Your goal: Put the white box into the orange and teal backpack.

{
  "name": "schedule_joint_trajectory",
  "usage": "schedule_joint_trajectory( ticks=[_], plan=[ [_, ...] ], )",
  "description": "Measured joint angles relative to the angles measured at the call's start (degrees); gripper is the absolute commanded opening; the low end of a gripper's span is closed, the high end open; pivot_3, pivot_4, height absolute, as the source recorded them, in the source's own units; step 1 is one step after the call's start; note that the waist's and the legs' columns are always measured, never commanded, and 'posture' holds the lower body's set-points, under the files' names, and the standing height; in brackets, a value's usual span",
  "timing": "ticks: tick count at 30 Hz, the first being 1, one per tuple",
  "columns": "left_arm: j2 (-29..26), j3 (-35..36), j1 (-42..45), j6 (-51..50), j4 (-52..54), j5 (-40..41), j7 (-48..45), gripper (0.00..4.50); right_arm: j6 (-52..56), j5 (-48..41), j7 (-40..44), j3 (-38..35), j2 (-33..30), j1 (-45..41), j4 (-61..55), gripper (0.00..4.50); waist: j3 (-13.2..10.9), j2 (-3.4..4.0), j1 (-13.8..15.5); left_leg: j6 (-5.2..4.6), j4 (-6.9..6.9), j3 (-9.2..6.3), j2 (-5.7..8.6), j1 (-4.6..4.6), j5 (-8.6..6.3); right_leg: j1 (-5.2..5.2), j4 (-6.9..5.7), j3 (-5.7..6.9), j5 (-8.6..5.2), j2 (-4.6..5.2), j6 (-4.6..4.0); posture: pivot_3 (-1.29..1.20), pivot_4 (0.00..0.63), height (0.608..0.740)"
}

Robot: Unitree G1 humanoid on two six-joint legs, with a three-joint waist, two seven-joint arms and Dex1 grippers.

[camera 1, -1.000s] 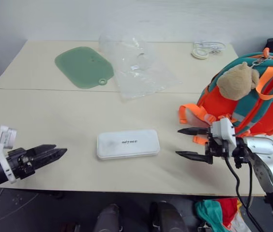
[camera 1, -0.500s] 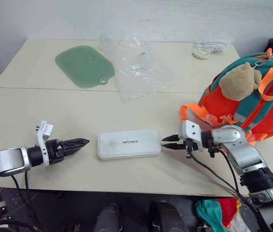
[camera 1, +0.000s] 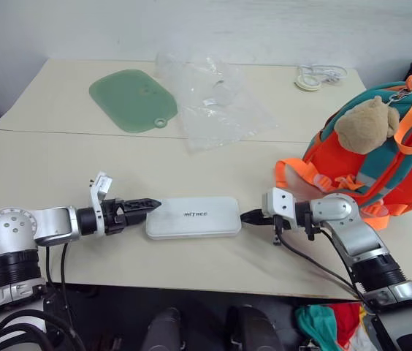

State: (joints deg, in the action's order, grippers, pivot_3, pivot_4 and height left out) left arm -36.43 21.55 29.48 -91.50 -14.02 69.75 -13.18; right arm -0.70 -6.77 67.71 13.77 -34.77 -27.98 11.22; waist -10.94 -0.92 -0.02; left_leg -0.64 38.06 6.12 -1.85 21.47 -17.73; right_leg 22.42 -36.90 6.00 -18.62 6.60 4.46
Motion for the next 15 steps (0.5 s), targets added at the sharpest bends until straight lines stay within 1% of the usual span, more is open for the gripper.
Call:
schedule_joint_trajectory(
  ticks=[3,4,5,6,8,10,13,15],
  plan=[
    [-0.27,-2.97,0.69,0.49,-0.16,0.41,-1.65,4.5,-0.8,0.7,-0.48,-0.02,0.19,-0.01,0.87,0.04,0.0,0.0,0.0,0.0,0.0,0.0,0.0,0.0,0.0,-0.01,0.01,0.0,0.0,0.0,0.0,0.0,0.15,0.74],
    [0.07,-3.8,1.15,0.49,-0.57,0.53,-1.88,4.12,-1.16,0.93,-0.64,-0.05,0.31,-0.03,1.34,0.0,0.0,0.0,0.04,0.0,0.0,-0.01,0.01,0.0,0.0,-0.02,0.01,0.01,0.0,0.01,0.0,0.0,0.15,0.74],
    [0.44,-4.29,1.33,0.48,-0.85,0.54,-1.89,3.95,-1.56,1.01,-0.77,-0.07,0.47,-0.06,1.55,0.0,0.0,0.0,0.03,0.0,0.01,-0.01,0.01,0.0,0.0,-0.02,0.01,0.01,0.0,0.01,0.0,0.0,0.15,0.74],
    [1.58,-4.75,1.63,0.45,-2.28,0.66,-1.85,3.54,-1.84,1.09,-1.03,-0.09,0.74,-0.1,1.8,0.0,0.0,0.0,-0.03,-0.01,0.01,0.0,0.01,0.0,0.01,-0.03,0.01,0.0,0.0,0.0,0.01,0.0,0.15,0.74],
    [2.77,-5.23,1.61,0.39,-3.13,0.82,-1.82,3.08,-1.89,1.13,-1.26,-0.12,1.04,-0.12,1.87,0.0,0.0,-0.01,-0.12,0.01,0.01,-0.01,-0.01,0.0,0.02,-0.02,0.01,0.01,0.0,-0.01,0.01,0.0,0.15,0.74],
    [4.02,-5.58,1.78,0.15,-4.45,1.26,-1.36,2.47,-1.8,1.14,-1.74,-0.15,1.27,-0.06,1.83,0.0,0.0,-0.01,-0.15,0.02,0.01,0.0,-0.01,0.0,0.03,-0.01,0.0,0.0,0.0,-0.01,0.01,0.0,0.15,0.74],
    [6.44,-3.8,2.27,-0.51,-6.08,2.43,-1.25,1.68,-1.58,1.15,-2.57,-0.68,1.27,0.48,1.37,0.0,0.06,-0.14,-0.07,0.02,0.04,-0.02,-0.02,0.0,0.04,-0.04,0.01,0.02,0.0,-0.02,0.01,0.0,0.15,0.74],
    [6.64,-3.24,2.96,-0.76,-6.7,3.04,-1.28,1.31,-1.52,1.18,-3.01,-0.8,1.26,1.34,0.58,0.0,0.13,-0.25,-0.09,0.02,0.05,-0.03,-0.02,-0.01,0.04,-0.05,0.01,0.02,0.0,-0.02,0.01,0.0,0.15,0.74]
  ],
)
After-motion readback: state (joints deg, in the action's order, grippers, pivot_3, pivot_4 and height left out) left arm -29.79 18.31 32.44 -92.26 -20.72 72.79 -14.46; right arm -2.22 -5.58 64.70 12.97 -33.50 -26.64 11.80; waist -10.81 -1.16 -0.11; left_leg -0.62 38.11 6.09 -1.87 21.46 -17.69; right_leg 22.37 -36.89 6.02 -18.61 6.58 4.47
